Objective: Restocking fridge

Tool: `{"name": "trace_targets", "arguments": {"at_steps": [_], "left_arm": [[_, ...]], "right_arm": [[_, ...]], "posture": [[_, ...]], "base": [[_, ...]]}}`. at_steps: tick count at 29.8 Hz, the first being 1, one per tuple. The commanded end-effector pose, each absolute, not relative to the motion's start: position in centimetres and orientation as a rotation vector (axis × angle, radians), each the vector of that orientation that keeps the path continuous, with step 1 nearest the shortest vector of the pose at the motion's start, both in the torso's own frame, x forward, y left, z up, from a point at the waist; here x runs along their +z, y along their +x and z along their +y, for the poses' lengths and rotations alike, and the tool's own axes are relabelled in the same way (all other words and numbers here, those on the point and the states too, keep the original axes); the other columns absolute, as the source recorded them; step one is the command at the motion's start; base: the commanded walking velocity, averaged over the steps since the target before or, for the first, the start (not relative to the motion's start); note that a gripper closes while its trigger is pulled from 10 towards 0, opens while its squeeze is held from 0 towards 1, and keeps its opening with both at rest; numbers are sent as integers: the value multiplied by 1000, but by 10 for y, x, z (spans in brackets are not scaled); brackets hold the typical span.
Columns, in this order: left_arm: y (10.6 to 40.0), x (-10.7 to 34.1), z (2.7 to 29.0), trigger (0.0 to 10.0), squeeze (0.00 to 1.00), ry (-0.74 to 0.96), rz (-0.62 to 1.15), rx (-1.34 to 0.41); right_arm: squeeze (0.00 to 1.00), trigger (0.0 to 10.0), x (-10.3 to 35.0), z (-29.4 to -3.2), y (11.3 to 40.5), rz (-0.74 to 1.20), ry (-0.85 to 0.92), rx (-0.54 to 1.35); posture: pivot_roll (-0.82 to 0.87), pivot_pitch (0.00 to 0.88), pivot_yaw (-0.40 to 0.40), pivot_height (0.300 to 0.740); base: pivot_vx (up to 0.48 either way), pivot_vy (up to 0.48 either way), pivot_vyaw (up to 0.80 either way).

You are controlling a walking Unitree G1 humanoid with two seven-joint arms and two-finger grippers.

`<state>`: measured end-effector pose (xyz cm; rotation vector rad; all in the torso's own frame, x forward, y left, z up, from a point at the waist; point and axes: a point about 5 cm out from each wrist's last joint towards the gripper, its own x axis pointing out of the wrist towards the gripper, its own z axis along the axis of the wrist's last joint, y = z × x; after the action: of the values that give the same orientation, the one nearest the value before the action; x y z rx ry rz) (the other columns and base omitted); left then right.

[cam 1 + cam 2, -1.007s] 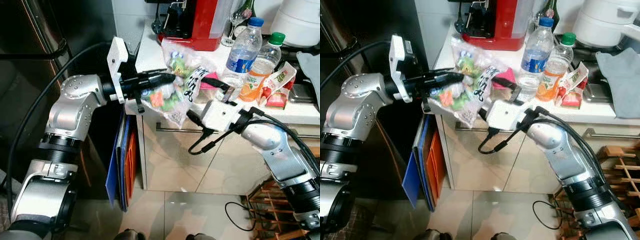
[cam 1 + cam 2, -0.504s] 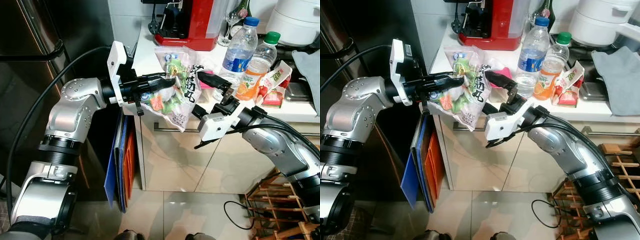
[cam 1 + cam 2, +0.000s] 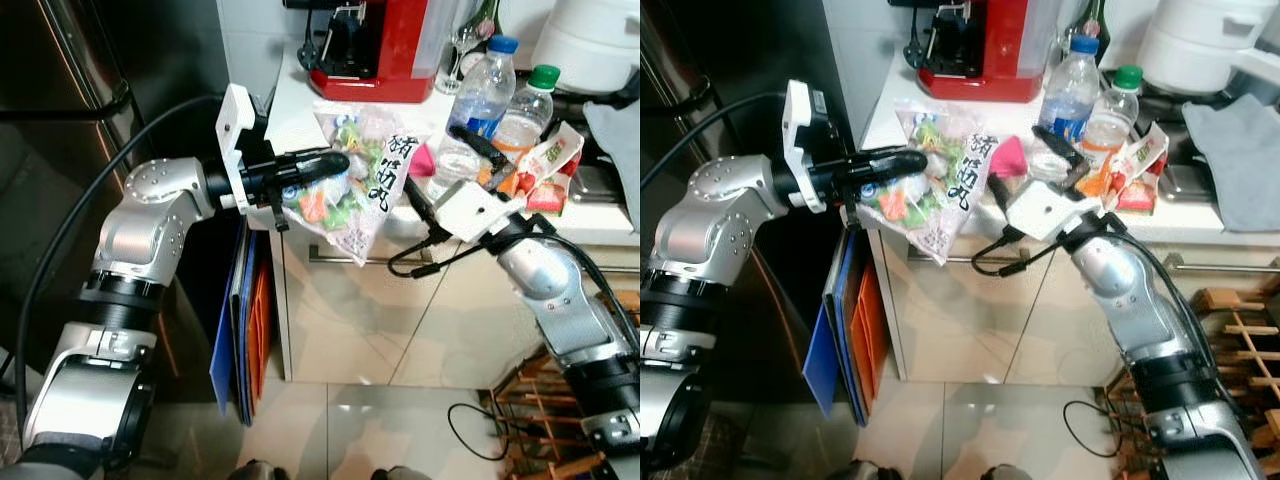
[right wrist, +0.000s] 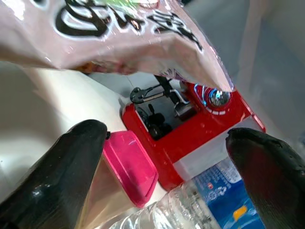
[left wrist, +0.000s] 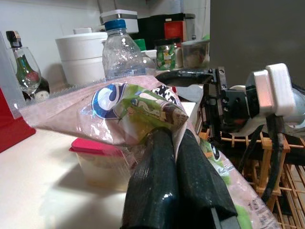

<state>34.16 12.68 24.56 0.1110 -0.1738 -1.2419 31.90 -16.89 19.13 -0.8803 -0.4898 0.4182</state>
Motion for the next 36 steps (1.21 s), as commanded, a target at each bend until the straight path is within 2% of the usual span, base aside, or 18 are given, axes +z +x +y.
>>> {"name": "trace_targets", "arguments": {"at_steps": [1, 5, 9, 13, 22, 36], "left_arm": [[342, 250, 129, 0, 0, 112, -191, -1233], [342, 250, 130, 0, 0, 113, -191, -1231], [342, 249, 130, 0, 0, 111, -186, -1233], [342, 248, 129, 0, 0, 104, -177, -1236], [341, 244, 129, 0, 0, 94, -148, -1255], [333, 250, 118, 0, 0, 22, -173, -1338]], "right_arm": [[0, 10000, 192, -167, 315, -530, -946, 452], [0, 10000, 191, -165, 310, -550, -1021, 500], [0, 10000, 187, -161, 299, -611, -1173, 584], [0, 10000, 195, -159, 295, -706, -1236, 576], [0, 10000, 210, -146, 290, -889, -1277, 542], [0, 10000, 192, -129, 292, -940, -1313, 610]], "posture": [[-109, 0, 37, 740], [-110, 0, 37, 740], [-116, 0, 36, 740], [-115, 0, 35, 740], [-112, 0, 35, 740], [-107, 0, 37, 740]], "base": [[0, 0, 0], [0, 0, 0], [0, 0, 0], [0, 0, 0], [0, 0, 0], [0, 0, 0]]}}
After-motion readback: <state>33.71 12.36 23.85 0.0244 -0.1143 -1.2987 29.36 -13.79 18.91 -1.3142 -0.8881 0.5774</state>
